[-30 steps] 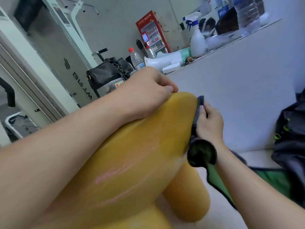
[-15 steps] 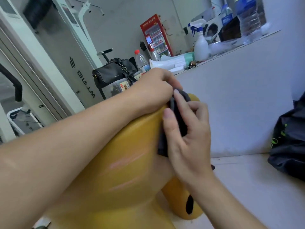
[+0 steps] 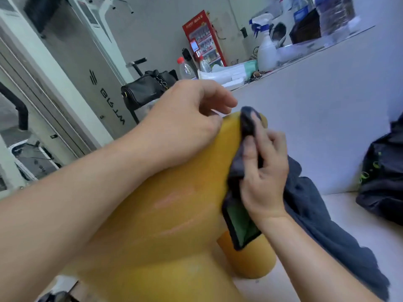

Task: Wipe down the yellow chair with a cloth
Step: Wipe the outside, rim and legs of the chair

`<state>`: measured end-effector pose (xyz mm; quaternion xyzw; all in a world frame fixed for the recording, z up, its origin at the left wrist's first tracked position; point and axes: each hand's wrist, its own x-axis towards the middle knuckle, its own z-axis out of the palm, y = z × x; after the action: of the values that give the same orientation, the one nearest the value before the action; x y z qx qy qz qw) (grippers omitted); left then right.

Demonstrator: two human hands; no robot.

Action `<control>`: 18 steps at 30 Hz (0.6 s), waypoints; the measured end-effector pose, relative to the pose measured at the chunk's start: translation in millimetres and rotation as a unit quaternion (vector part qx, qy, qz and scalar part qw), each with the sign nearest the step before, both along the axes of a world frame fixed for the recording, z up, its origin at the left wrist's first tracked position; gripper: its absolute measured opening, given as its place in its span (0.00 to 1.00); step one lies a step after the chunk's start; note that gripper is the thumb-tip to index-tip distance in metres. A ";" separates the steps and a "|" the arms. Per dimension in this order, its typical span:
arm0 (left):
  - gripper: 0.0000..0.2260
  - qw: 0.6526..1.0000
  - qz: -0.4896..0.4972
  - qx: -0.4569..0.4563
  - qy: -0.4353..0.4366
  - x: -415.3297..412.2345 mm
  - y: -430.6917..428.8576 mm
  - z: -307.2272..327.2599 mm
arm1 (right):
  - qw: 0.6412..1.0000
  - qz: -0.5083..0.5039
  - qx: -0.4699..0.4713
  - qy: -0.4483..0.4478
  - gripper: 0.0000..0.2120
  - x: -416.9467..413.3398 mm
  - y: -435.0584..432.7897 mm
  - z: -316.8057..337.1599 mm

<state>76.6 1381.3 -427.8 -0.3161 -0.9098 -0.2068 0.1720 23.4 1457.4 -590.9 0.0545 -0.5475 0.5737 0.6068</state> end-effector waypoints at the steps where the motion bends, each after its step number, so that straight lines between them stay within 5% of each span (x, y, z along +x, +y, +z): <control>1: 0.13 1.000 0.013 -0.005 0.004 1.6 0.5 -0.3 | 0.991 0.046 -0.115 -0.057 0.14 -10.8 9.3 1.2; 2: 0.12 1.000 0.029 0.000 -0.005 1.2 2.0 0.0 | 0.969 0.091 -0.191 -0.128 0.12 -14.0 12.5 0.2; 4: 0.09 0.998 0.061 -0.005 -0.032 -1.3 5.2 1.1 | 0.957 0.114 -0.191 -0.186 0.14 4.2 -3.8 -0.1; 7: 0.08 0.995 0.071 0.009 -0.071 -2.0 7.3 2.0 | 0.999 0.028 0.031 0.003 0.21 53.6 -46.2 9.8; 9: 0.08 0.993 0.075 0.024 -0.089 0.5 5.1 0.9 | 0.992 -0.045 0.114 0.025 0.20 47.7 -46.5 2.3; 12: 0.10 0.995 0.079 0.002 -0.065 4.4 0.5 2.8 | 0.988 -0.010 -0.094 -0.125 0.18 -3.1 -24.7 -36.4; 14: 0.12 0.996 0.083 -0.013 -0.040 6.8 5.1 2.3 | 0.933 0.111 -0.230 -0.254 0.15 -17.7 -22.7 -55.9; 16: 0.14 0.994 0.085 -0.070 0.019 6.9 8.6 0.2 | 0.919 0.144 -0.228 -0.288 0.15 -2.3 -35.1 -55.3; 18: 0.14 0.983 0.078 -0.138 0.087 8.8 9.7 -4.2 | 0.969 0.084 -0.121 -0.196 0.19 32.4 -47.6 -26.1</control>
<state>85.3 1391.0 -432.0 -0.2813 -0.9331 -0.0370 0.2210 55.8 1409.8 -617.0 -0.0870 -0.5752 0.6844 0.4394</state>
